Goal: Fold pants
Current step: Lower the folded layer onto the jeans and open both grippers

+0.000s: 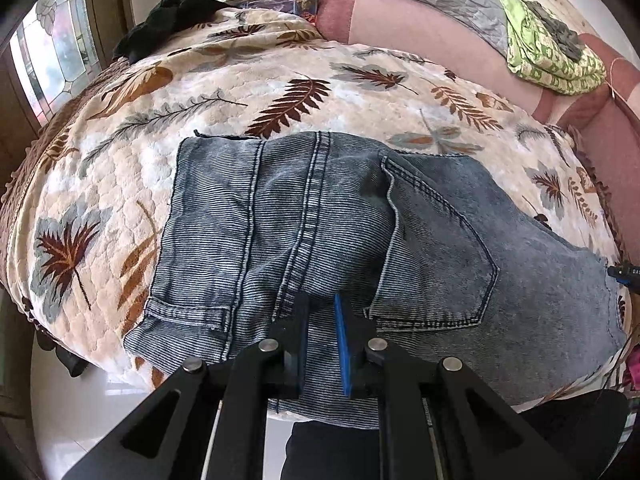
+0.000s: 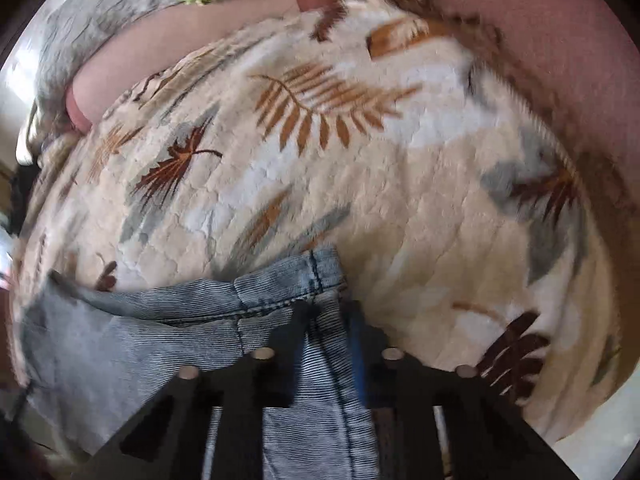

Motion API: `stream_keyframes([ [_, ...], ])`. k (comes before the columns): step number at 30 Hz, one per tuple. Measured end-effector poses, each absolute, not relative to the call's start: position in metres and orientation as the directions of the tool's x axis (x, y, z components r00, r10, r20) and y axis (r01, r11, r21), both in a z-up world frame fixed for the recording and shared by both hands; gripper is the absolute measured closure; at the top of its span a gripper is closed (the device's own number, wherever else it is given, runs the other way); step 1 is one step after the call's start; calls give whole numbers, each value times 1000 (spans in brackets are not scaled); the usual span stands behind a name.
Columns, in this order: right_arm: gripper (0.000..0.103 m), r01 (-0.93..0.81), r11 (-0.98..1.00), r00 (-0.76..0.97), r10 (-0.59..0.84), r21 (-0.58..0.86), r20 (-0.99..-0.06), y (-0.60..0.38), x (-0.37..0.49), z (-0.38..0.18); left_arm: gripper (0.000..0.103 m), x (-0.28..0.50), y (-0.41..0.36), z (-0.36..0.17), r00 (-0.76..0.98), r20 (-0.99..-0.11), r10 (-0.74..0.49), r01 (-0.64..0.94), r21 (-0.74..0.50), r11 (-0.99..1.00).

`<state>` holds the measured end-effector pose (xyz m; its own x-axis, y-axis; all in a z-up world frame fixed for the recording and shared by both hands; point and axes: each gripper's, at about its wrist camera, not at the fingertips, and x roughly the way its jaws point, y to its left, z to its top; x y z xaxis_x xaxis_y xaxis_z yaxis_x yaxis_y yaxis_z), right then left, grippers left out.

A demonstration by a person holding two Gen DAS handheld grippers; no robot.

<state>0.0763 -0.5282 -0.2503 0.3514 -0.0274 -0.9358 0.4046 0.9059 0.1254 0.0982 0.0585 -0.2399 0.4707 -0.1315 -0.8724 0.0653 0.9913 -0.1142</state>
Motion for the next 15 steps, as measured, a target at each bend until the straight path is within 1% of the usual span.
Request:
stream_keyframes([
  [4, 89, 405, 902, 437, -48, 148, -898, -529, 68, -223, 91, 99, 60, -237, 485, -865, -127, 49, -118, 992],
  [8, 90, 418, 890, 530, -79, 180, -844, -525, 66, -202, 90, 97, 55, -229, 534, -840, -98, 49, -85, 995],
  [10, 90, 435, 888, 529, -118, 149, -840, -523, 73, -207, 90, 99, 54, -232, 527, -844, -102, 48, -91, 995],
  [12, 89, 460, 880, 477, -133, 118, -869, -527, 78, -228, 88, 102, 57, -239, 512, -853, -102, 39, -96, 995],
  [14, 86, 490, 864, 427, -118, 119, -897, -534, 79, -248, 84, 105, 60, -250, 477, -876, -69, 26, -65, 998],
  [15, 83, 511, 848, 426, -107, 141, -898, -537, 76, -252, 84, 106, 62, -254, 468, -882, -61, 17, -60, 998],
])
